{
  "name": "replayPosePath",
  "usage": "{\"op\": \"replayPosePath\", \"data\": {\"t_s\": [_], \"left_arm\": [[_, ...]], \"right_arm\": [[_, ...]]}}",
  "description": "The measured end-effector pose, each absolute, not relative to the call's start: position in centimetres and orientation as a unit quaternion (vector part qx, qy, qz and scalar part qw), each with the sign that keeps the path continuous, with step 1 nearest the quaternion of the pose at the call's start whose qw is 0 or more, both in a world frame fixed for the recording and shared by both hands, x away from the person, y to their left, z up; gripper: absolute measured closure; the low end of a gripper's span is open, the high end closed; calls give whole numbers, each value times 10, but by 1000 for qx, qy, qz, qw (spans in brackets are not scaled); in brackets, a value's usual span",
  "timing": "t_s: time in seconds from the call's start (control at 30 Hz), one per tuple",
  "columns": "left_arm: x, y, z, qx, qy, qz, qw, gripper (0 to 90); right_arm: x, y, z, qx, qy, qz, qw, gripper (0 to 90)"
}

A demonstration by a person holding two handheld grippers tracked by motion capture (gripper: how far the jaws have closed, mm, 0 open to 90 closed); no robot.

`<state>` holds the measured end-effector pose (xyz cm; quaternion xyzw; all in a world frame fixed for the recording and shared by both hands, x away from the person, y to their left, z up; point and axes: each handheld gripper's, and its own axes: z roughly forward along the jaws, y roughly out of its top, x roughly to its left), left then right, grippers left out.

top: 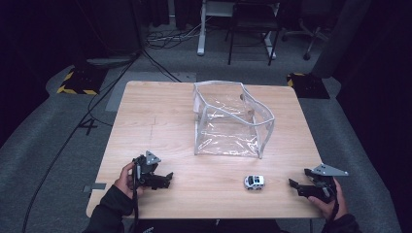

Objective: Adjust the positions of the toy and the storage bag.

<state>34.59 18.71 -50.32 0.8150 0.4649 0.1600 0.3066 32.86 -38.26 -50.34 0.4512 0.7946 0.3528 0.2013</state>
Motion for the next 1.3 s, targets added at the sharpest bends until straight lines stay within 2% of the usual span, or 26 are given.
{"op": "replayPosePath", "data": {"t_s": [0.9,1.3], "left_arm": [[343,197,-504,841,415,137,319,1],[343,197,-504,842,414,136,318,2]], "right_arm": [[329,-367,-503,361,842,364,169,147],[329,-359,-503,344,849,369,158,146]]}}
